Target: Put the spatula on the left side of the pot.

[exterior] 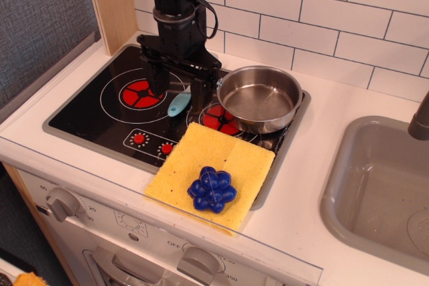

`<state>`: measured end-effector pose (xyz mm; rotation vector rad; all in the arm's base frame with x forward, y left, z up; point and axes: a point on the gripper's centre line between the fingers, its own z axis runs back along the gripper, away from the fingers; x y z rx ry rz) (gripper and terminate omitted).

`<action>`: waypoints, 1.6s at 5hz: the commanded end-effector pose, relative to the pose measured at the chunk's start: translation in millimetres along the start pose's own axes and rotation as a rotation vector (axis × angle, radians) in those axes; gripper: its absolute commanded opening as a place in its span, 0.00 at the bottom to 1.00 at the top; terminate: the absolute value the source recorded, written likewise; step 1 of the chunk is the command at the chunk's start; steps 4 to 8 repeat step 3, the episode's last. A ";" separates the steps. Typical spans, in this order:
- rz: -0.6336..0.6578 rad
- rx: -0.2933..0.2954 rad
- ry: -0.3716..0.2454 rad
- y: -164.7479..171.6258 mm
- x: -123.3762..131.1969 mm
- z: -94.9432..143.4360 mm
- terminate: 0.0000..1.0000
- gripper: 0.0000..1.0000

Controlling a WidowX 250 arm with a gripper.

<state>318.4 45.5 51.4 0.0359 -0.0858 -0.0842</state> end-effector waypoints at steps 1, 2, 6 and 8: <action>0.011 0.035 -0.043 -2.1 -4.8 18.8 0.00 1.00; 0.011 0.035 -0.043 -2.1 -4.8 18.8 0.00 1.00; 0.011 0.035 -0.043 -2.1 -4.8 18.8 1.00 1.00; 0.011 0.035 -0.043 -2.1 -4.8 18.8 1.00 1.00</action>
